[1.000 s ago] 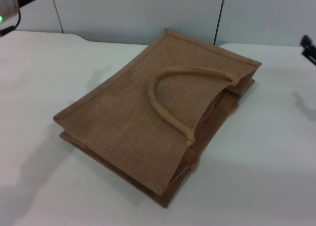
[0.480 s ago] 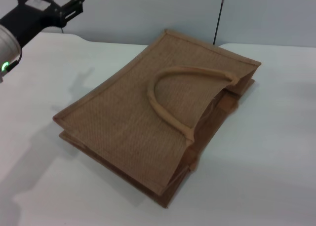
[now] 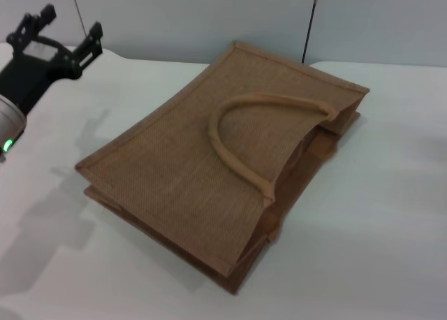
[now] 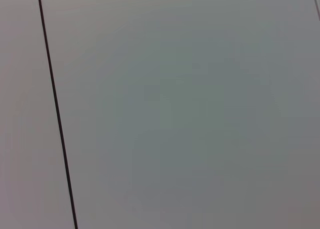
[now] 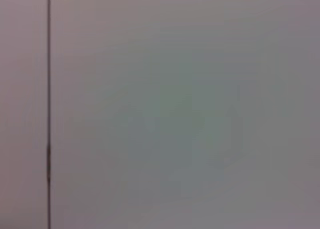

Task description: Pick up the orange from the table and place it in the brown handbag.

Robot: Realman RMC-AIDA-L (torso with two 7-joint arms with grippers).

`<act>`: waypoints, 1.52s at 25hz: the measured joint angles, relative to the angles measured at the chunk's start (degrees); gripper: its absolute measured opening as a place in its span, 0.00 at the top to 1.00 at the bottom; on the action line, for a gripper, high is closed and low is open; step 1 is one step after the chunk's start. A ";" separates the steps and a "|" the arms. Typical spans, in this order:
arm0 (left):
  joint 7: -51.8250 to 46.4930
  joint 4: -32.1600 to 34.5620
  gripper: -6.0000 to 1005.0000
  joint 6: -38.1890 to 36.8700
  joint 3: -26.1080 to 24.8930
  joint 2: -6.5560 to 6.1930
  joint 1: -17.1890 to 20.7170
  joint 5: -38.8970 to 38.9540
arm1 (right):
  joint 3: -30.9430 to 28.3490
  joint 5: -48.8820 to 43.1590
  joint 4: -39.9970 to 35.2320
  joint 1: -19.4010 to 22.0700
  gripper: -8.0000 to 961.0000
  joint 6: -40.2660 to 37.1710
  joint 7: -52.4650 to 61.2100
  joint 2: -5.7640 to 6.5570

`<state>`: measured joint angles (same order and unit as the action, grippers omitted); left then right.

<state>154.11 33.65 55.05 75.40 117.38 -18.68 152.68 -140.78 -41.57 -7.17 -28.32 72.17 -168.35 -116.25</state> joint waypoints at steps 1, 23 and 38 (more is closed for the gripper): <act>0.56 -1.30 0.16 0.28 0.00 0.06 -0.43 0.33 | 0.01 0.30 -0.34 0.00 0.10 -0.11 -0.39 0.01; 3.59 -11.76 0.16 0.71 1.37 0.22 -4.63 2.52 | -0.11 0.88 -1.27 -0.59 0.10 -4.96 -1.07 0.02; 3.81 -13.68 0.16 0.40 2.23 0.31 -5.91 2.54 | -0.11 3.17 -2.40 -2.01 0.10 -8.51 -1.20 -0.03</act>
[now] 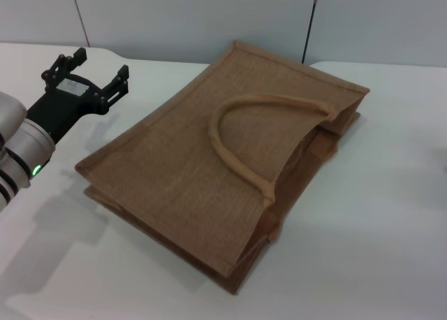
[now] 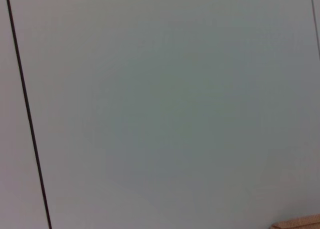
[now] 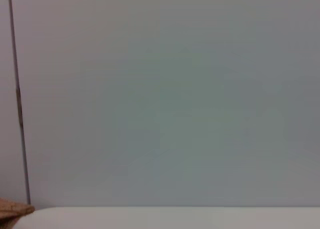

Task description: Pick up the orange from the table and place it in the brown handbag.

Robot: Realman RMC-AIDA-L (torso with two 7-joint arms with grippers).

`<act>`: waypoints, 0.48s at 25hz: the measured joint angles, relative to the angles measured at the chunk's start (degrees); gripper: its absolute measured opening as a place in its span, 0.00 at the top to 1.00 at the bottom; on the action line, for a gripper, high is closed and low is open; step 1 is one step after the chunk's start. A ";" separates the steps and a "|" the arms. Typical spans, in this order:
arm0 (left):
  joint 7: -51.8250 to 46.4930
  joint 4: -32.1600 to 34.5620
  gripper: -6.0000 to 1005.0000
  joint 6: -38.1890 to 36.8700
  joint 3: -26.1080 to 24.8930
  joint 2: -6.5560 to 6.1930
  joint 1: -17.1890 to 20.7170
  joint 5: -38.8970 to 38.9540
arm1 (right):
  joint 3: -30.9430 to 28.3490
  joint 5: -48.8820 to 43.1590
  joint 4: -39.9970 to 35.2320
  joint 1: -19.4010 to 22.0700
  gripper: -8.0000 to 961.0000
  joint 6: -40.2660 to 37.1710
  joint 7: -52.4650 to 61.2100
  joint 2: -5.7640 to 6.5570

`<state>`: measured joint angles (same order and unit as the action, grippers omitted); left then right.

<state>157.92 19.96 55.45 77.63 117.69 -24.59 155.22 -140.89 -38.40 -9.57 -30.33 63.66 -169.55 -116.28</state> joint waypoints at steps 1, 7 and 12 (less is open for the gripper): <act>0.01 0.00 0.16 -0.09 0.00 0.00 -0.02 0.00 | 0.00 0.00 0.00 -0.04 0.10 -0.08 0.00 0.00; 0.02 -0.02 0.16 -0.34 -0.03 -0.04 -0.20 0.00 | 0.00 -0.01 -0.01 -0.31 0.10 -0.54 -0.04 0.00; 0.02 -0.16 0.16 -0.55 -0.03 -0.11 -0.53 0.00 | 0.00 -0.01 0.02 -0.81 0.10 -2.13 -0.04 0.06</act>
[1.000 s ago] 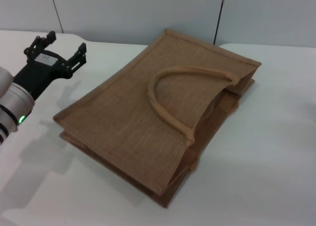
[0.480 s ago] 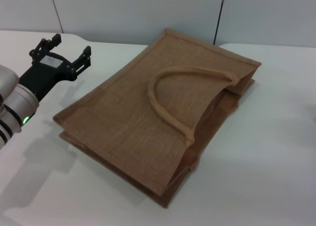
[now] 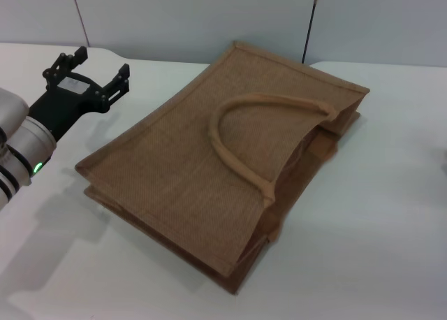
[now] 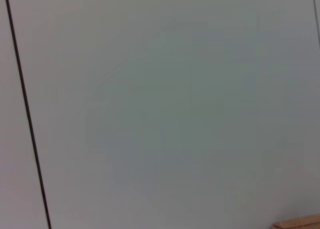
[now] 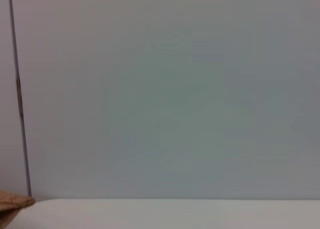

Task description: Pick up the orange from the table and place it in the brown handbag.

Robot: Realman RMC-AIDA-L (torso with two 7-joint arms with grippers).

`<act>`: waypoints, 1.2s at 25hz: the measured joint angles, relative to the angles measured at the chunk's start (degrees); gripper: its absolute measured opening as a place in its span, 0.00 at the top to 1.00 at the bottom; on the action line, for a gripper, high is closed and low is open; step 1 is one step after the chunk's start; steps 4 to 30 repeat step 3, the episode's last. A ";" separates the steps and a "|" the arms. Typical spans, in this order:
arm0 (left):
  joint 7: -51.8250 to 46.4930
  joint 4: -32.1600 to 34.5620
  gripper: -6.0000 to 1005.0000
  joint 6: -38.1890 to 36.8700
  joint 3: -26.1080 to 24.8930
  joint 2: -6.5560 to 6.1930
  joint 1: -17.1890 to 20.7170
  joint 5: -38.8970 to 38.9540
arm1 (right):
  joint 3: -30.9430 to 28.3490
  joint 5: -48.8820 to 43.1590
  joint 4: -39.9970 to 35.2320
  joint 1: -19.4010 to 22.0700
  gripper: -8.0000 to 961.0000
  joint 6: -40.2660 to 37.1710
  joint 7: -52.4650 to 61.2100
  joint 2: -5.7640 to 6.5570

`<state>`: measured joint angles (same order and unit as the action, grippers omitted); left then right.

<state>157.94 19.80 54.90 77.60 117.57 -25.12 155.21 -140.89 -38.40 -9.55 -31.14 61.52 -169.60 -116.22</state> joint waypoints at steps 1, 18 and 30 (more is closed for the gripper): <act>0.00 -0.17 0.16 -0.03 0.00 -0.01 -0.12 0.00 | 0.00 0.00 0.00 -0.03 0.10 -0.12 0.00 0.01; 0.00 -0.42 0.16 -0.09 0.00 -0.02 -0.28 0.00 | 0.00 0.00 0.00 -0.07 0.10 -0.15 0.00 0.02; 0.00 -0.42 0.16 -0.09 0.00 -0.02 -0.28 0.00 | 0.00 0.00 0.00 -0.07 0.10 -0.15 0.00 0.02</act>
